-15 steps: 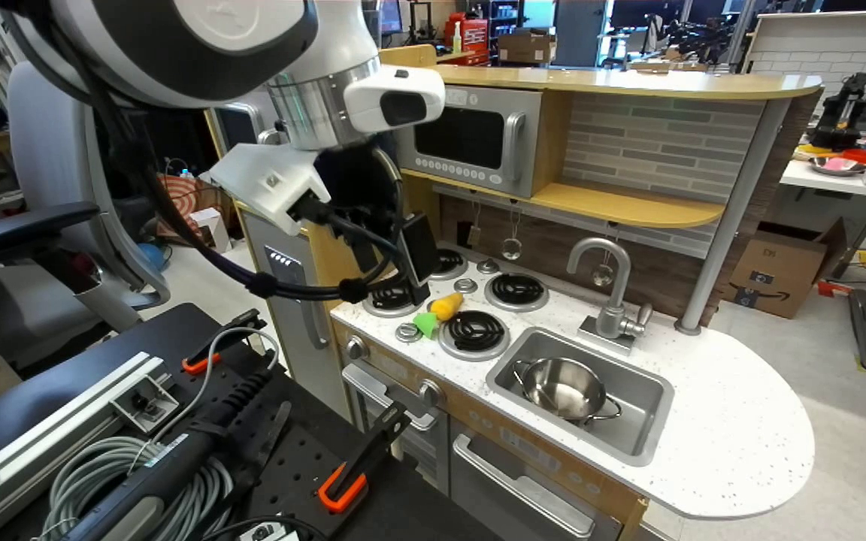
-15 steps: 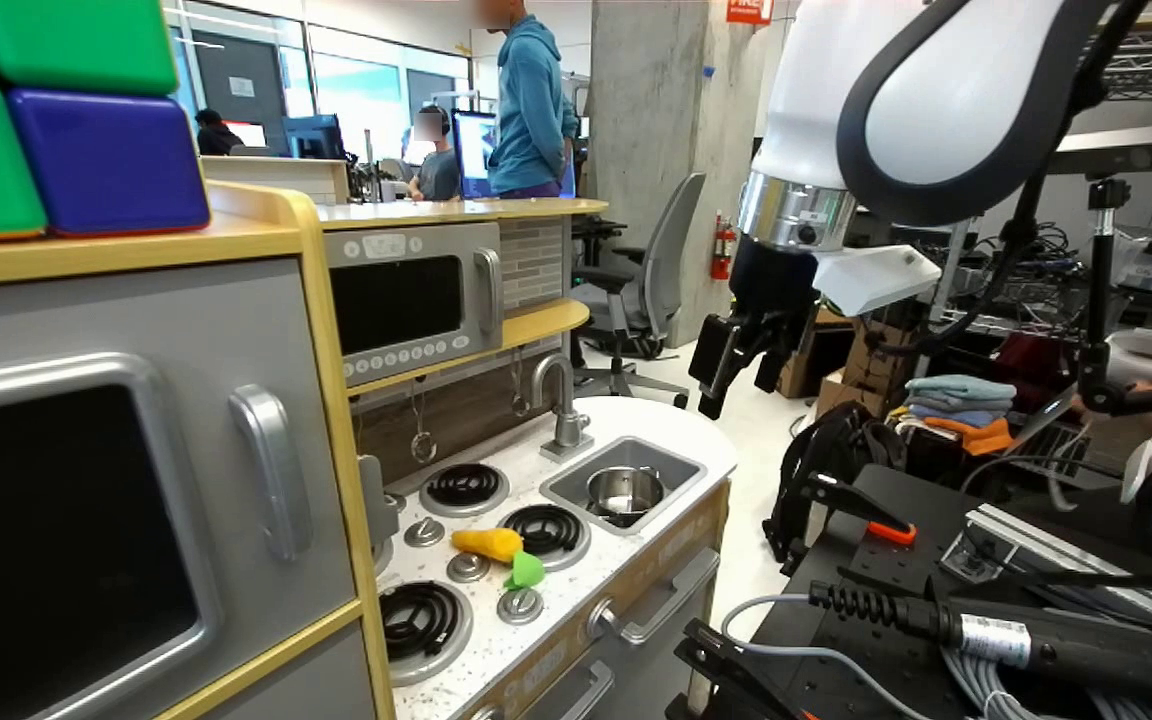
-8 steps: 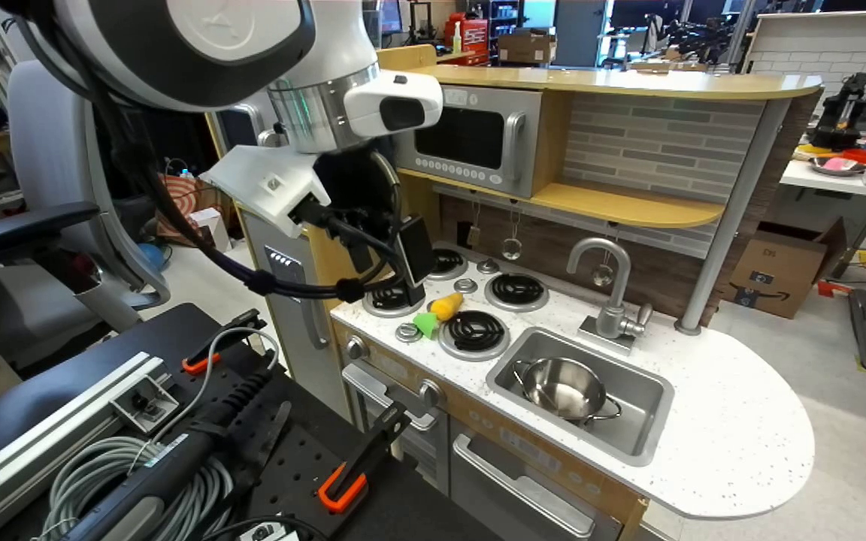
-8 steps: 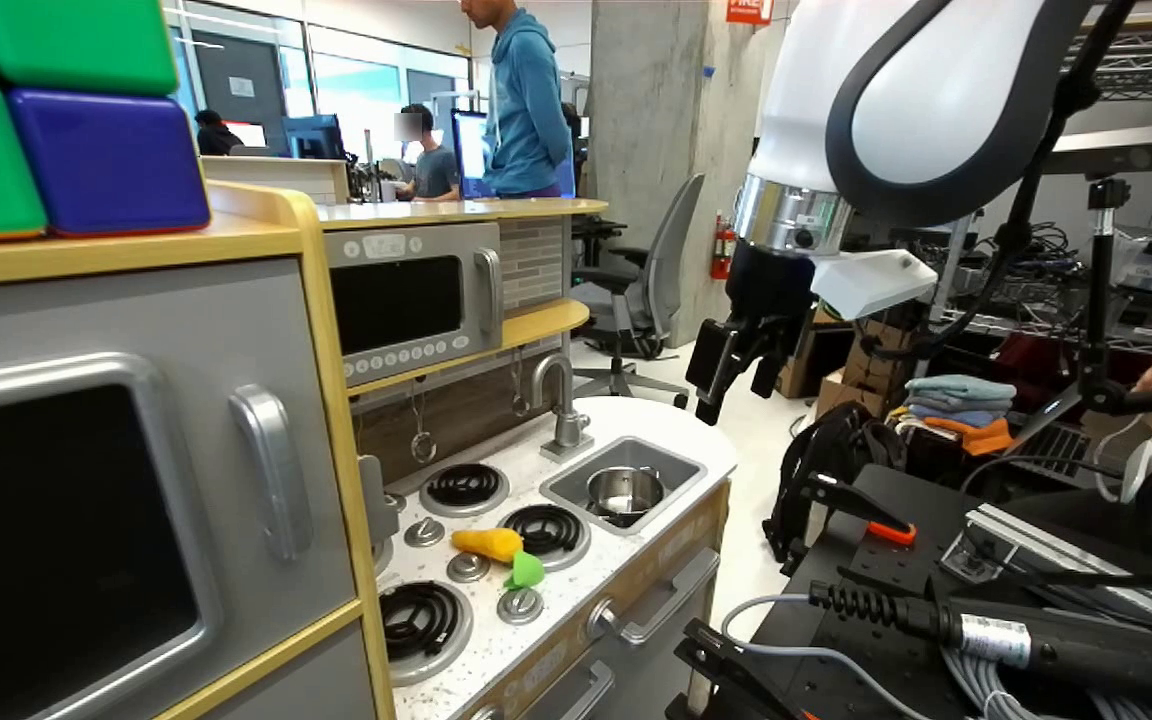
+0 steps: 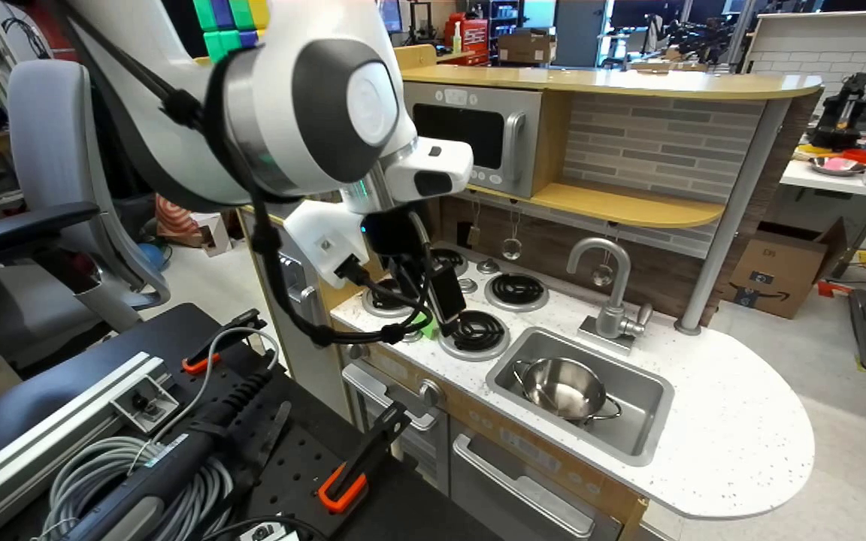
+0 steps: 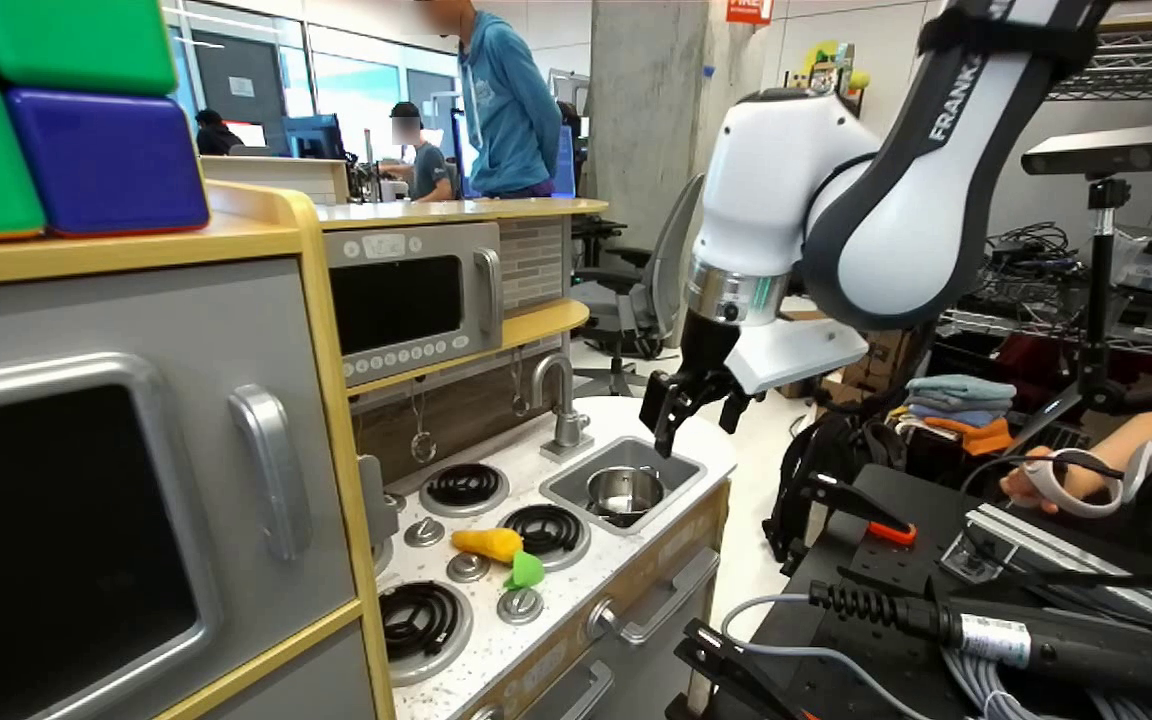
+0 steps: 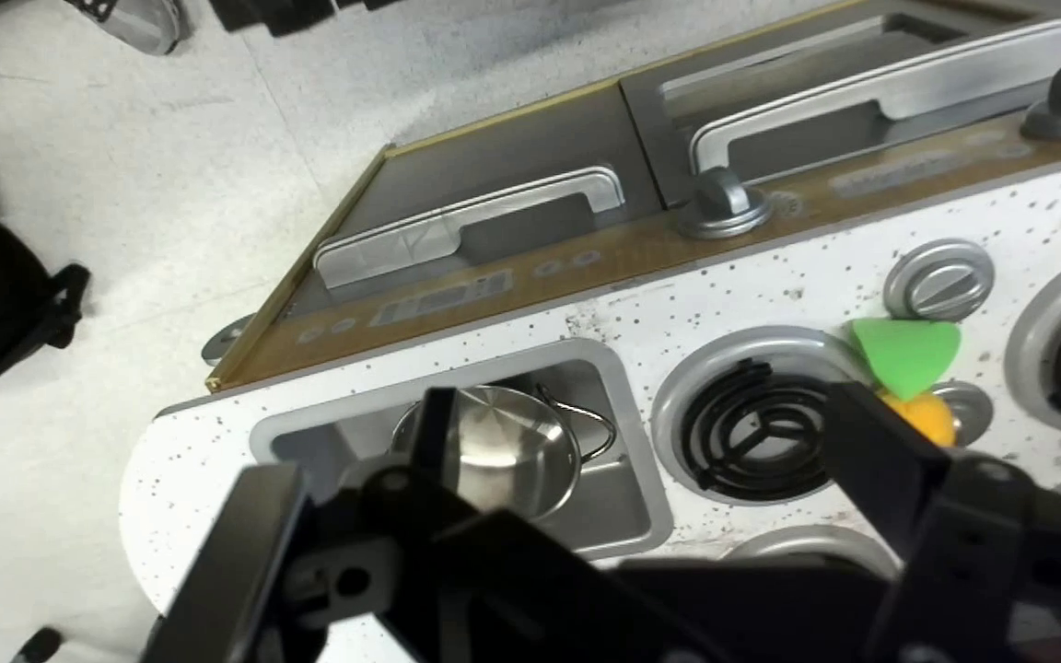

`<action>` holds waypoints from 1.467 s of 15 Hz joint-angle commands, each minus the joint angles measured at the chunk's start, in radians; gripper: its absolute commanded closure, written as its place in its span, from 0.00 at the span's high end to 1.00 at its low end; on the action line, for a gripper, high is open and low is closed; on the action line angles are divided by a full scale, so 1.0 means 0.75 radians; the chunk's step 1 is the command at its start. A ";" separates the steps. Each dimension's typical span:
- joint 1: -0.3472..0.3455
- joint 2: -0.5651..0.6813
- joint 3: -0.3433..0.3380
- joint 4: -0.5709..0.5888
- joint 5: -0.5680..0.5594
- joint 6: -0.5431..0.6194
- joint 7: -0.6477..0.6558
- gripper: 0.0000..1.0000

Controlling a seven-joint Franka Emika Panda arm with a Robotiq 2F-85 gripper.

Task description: Put the carrot plush in the pot

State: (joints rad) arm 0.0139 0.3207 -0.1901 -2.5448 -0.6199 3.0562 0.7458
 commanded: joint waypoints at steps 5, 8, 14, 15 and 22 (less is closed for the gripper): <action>0.223 0.658 -0.040 0.569 0.120 0.034 0.369 1.00; 0.364 0.838 -0.107 0.791 0.404 0.051 0.264 1.00; 0.430 1.027 -0.120 1.130 0.737 0.037 0.120 1.00; 0.432 1.053 -0.121 1.176 0.767 0.033 0.103 1.00; 0.389 1.178 -0.039 1.348 0.914 0.003 -0.008 1.00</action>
State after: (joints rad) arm 0.3239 1.1492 -0.2546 -1.6070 0.0074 3.0643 0.7941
